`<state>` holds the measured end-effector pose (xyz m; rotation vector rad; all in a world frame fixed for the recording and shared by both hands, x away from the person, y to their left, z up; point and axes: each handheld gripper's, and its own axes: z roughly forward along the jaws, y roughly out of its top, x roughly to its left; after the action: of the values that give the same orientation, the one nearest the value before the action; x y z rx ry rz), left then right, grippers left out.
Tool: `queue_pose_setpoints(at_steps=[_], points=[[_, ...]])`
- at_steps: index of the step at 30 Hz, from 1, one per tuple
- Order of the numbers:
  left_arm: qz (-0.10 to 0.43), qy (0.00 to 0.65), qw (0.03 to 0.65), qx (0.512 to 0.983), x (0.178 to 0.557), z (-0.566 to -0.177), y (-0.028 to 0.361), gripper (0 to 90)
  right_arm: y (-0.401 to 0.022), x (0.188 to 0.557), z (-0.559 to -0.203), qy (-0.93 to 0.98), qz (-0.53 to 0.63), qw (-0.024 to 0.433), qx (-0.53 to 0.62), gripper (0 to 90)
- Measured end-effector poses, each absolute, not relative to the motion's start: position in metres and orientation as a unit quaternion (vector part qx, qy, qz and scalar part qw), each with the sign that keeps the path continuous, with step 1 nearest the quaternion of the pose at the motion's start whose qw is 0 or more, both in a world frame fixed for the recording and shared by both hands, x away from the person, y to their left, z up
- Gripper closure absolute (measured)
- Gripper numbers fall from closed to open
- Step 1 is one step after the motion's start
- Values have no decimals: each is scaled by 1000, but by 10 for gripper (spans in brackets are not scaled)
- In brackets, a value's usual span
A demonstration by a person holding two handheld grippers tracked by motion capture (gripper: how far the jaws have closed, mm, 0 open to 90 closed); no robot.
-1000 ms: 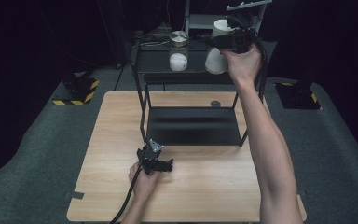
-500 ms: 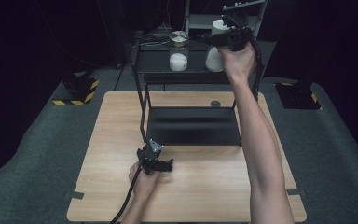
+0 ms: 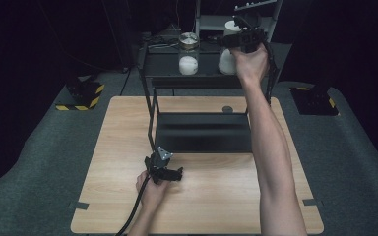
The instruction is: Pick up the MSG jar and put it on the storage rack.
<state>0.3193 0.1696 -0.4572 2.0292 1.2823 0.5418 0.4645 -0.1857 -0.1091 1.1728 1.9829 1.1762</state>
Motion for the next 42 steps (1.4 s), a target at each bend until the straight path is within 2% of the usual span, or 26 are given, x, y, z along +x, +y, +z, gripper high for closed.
queue_pose_setpoints(at_steps=[17, 18, 20, 23, 27, 32, 42], points=[[207, 492, 334, 777, 319, -457, 169, 3, -187, 469, -113, 745, 436, 273, 424, 349], [207, 492, 334, 777, 319, -457, 169, 3, -187, 469, -113, 746, 436, 271, 425, 336], [207, 492, 334, 777, 319, -457, 169, 3, -190, 471, -113, 744, 441, 261, 428, 244], [207, 492, 335, 777, 319, -457, 169, 3, -186, 461, -119, 728, 443, 290, 436, 160], [207, 492, 334, 777, 319, -457, 169, 3, -196, 465, -118, 731, 454, 264, 435, 77], [208, 491, 333, 777, 319, -457, 169, 3, -203, 462, -119, 737, 457, 255, 428, 39], [210, 493, 334, 775, 318, -457, 168, 7, -220, 443, -135, 734, 476, 245, 418, 40]])
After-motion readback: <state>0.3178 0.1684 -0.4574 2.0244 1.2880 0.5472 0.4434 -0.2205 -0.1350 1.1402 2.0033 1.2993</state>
